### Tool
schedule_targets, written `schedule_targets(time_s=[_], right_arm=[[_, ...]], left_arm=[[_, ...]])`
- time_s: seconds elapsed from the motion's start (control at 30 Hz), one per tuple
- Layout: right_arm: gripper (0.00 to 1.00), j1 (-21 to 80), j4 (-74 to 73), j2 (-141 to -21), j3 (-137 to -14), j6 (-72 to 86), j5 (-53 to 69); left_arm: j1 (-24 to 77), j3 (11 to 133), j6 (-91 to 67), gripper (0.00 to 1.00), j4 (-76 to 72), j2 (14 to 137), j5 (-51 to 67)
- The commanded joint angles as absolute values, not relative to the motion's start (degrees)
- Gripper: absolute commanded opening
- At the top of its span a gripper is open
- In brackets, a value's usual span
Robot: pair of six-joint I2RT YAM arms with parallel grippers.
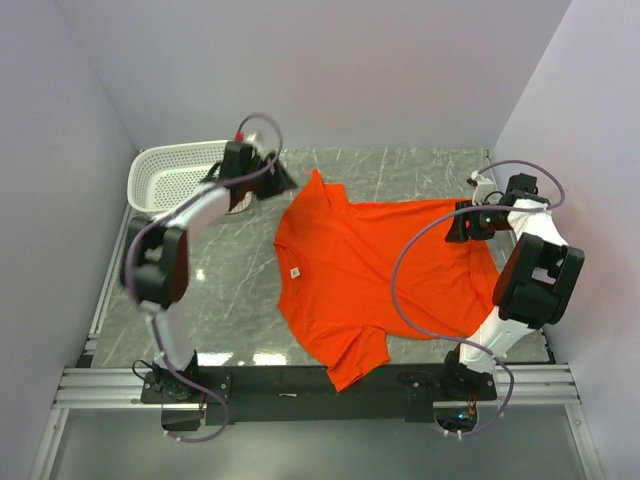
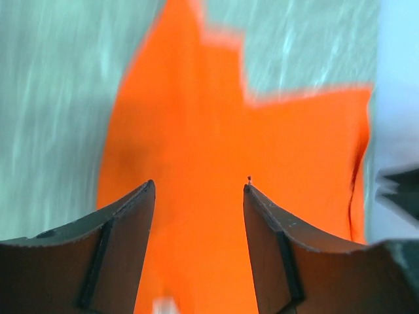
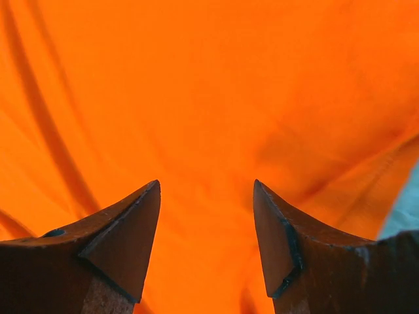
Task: Fold and stack the t-shirts
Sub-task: Flatten the tshirt out
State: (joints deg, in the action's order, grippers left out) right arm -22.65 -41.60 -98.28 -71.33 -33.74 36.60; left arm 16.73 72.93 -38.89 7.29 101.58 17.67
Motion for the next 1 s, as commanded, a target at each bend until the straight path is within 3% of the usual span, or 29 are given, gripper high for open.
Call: schedule_targets(time_s=[0.0,0.13,0.3,0.6,0.97], right_arm=[[0.65,-22.1,-34.6,-100.0,-76.8,-21.6,37.1],[0.63,-22.2,-32.9,-102.1,-78.1,-19.6,37.0],[0.61,-22.1,-32.3,-103.4,-78.6,-18.0,39.8],[0.61,-22.2,-32.8,-102.7,-77.8,-18.5,41.1],[0.61,-22.3,-34.2,-103.8,-79.8,-18.6,40.4]], left_arm=[[16.6,92.2,-30.2,0.61,6.2,114.6,22.6],[16.0,114.1,-28.1,0.60,11.5,132.0,23.6],[16.0,126.0,-27.7,0.58,11.3,141.3,26.1],[16.0,133.1,-28.6,0.58,14.3,150.2,27.5],[16.3,137.1,-33.7,0.50,12.6,156.4,31.0]])
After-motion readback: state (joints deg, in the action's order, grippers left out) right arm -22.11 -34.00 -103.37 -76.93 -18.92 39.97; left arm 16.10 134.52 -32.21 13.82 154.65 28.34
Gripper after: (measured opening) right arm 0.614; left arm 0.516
